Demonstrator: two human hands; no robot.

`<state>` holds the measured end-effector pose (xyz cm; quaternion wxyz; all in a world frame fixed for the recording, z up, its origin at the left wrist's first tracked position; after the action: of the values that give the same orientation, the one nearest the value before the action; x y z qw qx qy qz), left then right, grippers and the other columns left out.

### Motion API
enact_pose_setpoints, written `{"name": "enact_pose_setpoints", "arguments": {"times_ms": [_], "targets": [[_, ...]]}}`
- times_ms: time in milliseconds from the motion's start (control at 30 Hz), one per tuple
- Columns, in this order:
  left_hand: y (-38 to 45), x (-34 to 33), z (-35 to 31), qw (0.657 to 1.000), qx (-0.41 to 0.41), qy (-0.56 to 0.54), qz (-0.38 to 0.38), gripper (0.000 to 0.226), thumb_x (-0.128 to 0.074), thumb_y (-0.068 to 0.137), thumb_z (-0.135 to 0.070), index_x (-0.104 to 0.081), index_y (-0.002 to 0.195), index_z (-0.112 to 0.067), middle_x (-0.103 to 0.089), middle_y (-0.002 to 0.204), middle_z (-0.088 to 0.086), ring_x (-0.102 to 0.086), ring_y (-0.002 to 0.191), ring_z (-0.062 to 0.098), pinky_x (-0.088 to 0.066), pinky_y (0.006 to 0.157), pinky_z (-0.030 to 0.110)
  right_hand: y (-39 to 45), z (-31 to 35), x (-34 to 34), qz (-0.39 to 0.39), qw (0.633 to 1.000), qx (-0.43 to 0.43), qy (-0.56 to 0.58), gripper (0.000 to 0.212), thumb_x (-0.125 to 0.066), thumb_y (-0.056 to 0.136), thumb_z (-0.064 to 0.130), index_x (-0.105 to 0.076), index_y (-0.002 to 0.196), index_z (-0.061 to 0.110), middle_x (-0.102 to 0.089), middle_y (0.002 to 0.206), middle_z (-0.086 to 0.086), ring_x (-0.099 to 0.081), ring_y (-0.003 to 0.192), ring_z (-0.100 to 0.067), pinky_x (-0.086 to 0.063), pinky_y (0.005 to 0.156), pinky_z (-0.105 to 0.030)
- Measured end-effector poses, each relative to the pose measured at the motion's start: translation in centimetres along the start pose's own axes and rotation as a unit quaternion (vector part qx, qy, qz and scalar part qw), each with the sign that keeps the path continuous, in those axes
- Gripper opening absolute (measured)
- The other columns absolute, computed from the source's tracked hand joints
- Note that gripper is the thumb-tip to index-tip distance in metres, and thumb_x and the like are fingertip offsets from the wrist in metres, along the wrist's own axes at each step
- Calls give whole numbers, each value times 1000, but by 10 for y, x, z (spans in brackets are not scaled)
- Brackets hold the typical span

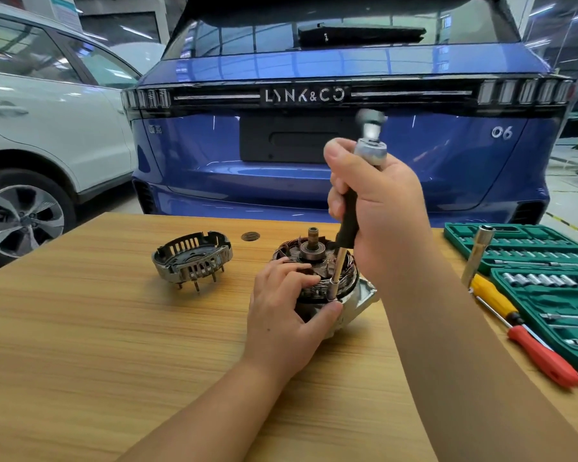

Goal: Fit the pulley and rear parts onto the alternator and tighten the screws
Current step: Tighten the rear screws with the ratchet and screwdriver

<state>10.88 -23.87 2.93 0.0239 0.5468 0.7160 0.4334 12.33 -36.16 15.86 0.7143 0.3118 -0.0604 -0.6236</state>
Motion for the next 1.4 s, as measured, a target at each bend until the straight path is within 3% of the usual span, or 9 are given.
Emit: {"name": "enact_pose_setpoints", "arguments": {"times_ms": [133, 333, 500, 667, 833, 933, 1033, 1267, 1400], "targets": [[1, -1, 1, 1000, 6, 3, 3, 50, -62, 75, -59, -70, 108, -22, -55, 121, -17, -38, 133, 13, -35, 111, 42, -7, 8, -17, 108, 992, 51, 31, 31, -61, 94, 7, -62, 120, 23, -51, 71, -1, -48, 62, -16, -45, 63, -25], [1, -3, 4, 1000, 14, 6, 13, 40, -70, 78, -52, -71, 106, -23, -58, 124, -14, -37, 134, 13, -35, 111, 45, -8, 14, -20, 122, 984, 133, 12, 39, -58, 93, -2, -55, 123, 23, -50, 75, -4, -46, 59, -19, -42, 57, -31], [1, -1, 2, 1000, 17, 0, 3, 39, -73, 76, -47, -70, 106, -23, -57, 124, -15, -36, 134, 11, -34, 113, 43, -3, 9, -25, 240, 960, 25, 142, 73, -79, 62, 34, -56, 129, 18, -59, 79, -8, -51, 62, -22, -39, 62, -35], [0, -2, 4, 999, 29, -21, 8, 41, -73, 74, -53, -68, 105, -26, -57, 122, -16, -39, 134, 15, -35, 112, 45, -2, 3, -13, 117, 987, 11, 105, 57, -78, 82, 36, -56, 128, 13, -57, 77, -2, -50, 63, -17, -45, 62, -27], [0, -1, 1, 1000, 10, -1, 2, 49, -62, 75, -59, -69, 108, -24, -55, 122, -17, -35, 133, 8, -30, 111, 34, 2, 2, 14, -73, 997, 14, -25, 19, -72, 91, 26, -60, 85, 13, -44, 60, 5, -35, 51, -12, -33, 47, -24], [1, -1, 2, 1000, 7, 4, 5, 50, -62, 75, -59, -70, 108, -23, -54, 120, -19, -36, 132, 8, -30, 110, 32, 3, -2, 9, -7, 999, -28, 45, 15, -65, 95, 18, -61, 109, 16, -53, 73, 1, -47, 58, -13, -44, 59, -26], [2, -2, 3, 1000, 6, 5, 4, 50, -62, 75, -59, -70, 107, -22, -55, 120, -18, -35, 132, 8, -28, 108, 28, -4, 10, -4, 46, 996, 81, 2, 37, -59, 97, 5, -55, 128, 25, -53, 79, -3, -51, 63, -18, -48, 65, -29], [0, 1, -2, 1000, -2, -21, -2, 37, -65, 75, -55, -67, 101, -29, -47, 118, -34, -39, 132, 8, -33, 112, 35, -11, 6, -23, 95, 991, 83, 46, 43, -52, 82, 3, -65, 115, 27, -41, 81, -22, -24, 65, -34, -24, 56, -42], [-1, -3, 3, 999, 24, -25, 19, 38, -61, 75, -64, -57, 105, -41, -40, 120, -47, -42, 133, 12, -37, 112, 45, -10, 7, -24, 166, 981, 41, 91, 44, -55, 77, 31, -62, 120, 24, -41, 91, -19, -39, 69, -26, -35, 61, -34]]}}
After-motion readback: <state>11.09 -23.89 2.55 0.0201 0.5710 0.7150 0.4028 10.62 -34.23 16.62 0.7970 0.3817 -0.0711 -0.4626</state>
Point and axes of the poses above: each hand's wrist, its own y-axis towards the middle knuckle, its own x-axis out of the back of the hand, z = x × y, the point moved 8 cm from there along y, towards the middle knuckle
